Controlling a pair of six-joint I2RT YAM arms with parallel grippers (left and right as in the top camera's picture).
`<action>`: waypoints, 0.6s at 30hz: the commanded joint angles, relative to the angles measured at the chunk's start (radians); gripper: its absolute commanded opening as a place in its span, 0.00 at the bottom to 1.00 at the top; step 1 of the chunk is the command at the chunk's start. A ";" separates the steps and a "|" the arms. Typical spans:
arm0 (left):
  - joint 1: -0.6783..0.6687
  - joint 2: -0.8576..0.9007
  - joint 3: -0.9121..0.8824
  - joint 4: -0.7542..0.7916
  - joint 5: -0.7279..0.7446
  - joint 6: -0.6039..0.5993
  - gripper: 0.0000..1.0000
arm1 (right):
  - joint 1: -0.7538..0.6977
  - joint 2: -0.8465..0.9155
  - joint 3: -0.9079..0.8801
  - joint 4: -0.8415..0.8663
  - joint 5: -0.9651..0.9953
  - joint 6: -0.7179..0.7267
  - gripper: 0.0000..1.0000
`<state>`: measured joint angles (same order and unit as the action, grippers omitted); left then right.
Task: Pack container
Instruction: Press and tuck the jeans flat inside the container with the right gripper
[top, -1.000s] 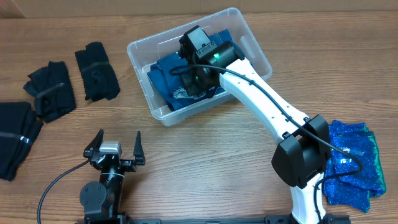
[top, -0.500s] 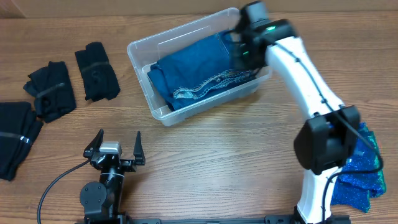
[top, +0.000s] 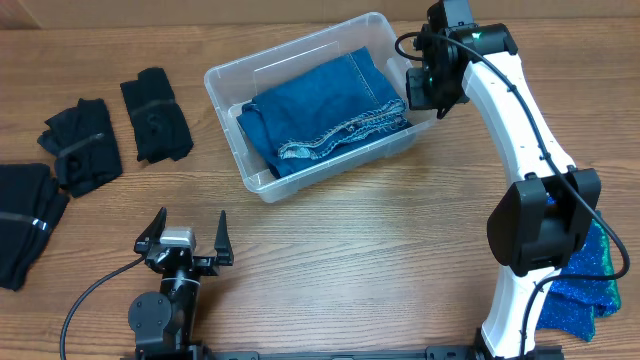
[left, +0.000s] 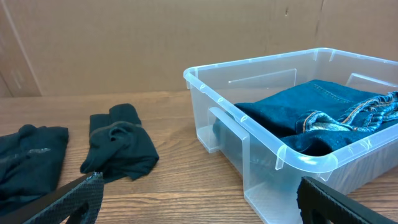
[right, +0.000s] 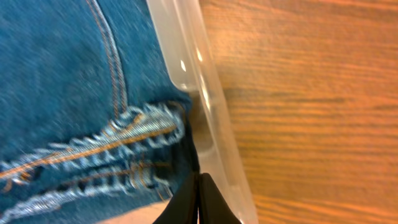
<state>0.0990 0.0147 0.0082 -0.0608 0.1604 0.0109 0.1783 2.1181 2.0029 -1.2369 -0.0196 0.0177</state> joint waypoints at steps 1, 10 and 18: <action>0.007 -0.010 -0.003 -0.002 -0.007 0.019 1.00 | 0.003 -0.012 0.016 -0.043 0.053 -0.044 0.04; 0.007 -0.010 -0.003 -0.002 -0.007 0.019 1.00 | 0.003 -0.012 0.012 -0.142 0.052 -0.048 0.04; 0.007 -0.010 -0.003 -0.002 -0.007 0.019 1.00 | 0.003 -0.012 0.012 -0.330 0.051 0.048 0.04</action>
<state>0.0990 0.0147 0.0082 -0.0608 0.1604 0.0109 0.1848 2.1181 2.0029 -1.5215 0.0143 0.0196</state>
